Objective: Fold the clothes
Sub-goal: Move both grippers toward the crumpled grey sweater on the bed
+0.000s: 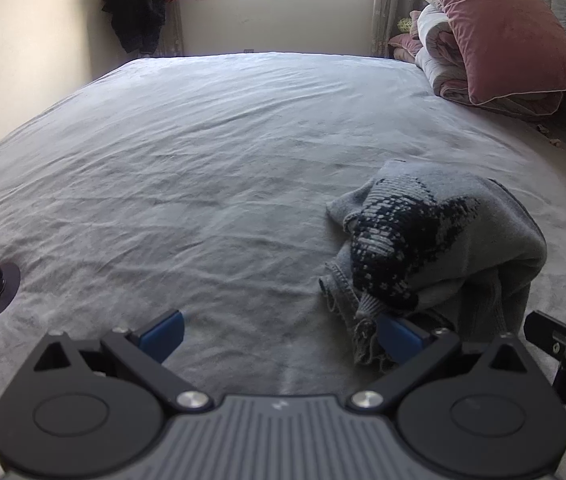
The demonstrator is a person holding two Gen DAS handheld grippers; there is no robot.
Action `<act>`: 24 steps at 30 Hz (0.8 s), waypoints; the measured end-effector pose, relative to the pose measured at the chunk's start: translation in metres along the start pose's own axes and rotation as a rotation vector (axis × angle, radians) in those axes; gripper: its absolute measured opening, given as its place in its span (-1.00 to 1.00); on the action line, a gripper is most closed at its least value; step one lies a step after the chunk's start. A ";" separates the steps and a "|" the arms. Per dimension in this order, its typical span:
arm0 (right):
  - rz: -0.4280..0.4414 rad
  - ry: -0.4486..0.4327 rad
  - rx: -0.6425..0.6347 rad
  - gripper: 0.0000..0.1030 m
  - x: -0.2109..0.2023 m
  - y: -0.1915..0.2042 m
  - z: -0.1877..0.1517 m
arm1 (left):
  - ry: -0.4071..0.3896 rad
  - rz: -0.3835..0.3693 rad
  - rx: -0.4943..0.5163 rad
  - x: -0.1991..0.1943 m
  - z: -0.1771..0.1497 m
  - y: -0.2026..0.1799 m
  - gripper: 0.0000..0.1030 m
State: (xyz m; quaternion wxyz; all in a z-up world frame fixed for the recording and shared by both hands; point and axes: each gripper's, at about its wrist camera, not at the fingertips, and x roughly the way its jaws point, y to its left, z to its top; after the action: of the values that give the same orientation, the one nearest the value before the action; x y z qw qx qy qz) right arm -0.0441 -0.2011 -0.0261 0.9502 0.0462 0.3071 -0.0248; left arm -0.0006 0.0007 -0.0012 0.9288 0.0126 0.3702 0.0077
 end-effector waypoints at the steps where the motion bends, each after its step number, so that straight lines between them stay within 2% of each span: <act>1: 0.001 0.004 0.004 1.00 0.000 0.000 0.000 | 0.000 -0.002 -0.004 0.001 -0.002 0.001 0.99; 6: 0.005 0.034 0.019 1.00 0.002 -0.004 -0.006 | 0.006 -0.012 -0.025 0.005 -0.010 0.006 0.99; 17: -0.005 0.108 -0.002 1.00 0.013 -0.002 -0.005 | 0.009 0.029 0.012 0.004 -0.011 0.010 0.99; 21: -0.020 0.124 -0.010 1.00 0.016 -0.001 -0.007 | 0.022 0.005 -0.005 0.003 -0.010 0.014 0.99; 24: -0.032 0.136 -0.018 1.00 0.017 0.000 -0.009 | 0.025 0.015 0.008 0.006 -0.011 0.012 0.99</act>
State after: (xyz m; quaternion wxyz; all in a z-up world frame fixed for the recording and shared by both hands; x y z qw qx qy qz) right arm -0.0355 -0.2005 -0.0437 0.9270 0.0345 0.3720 -0.0340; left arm -0.0040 0.0133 -0.0129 0.9240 0.0191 0.3817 0.0132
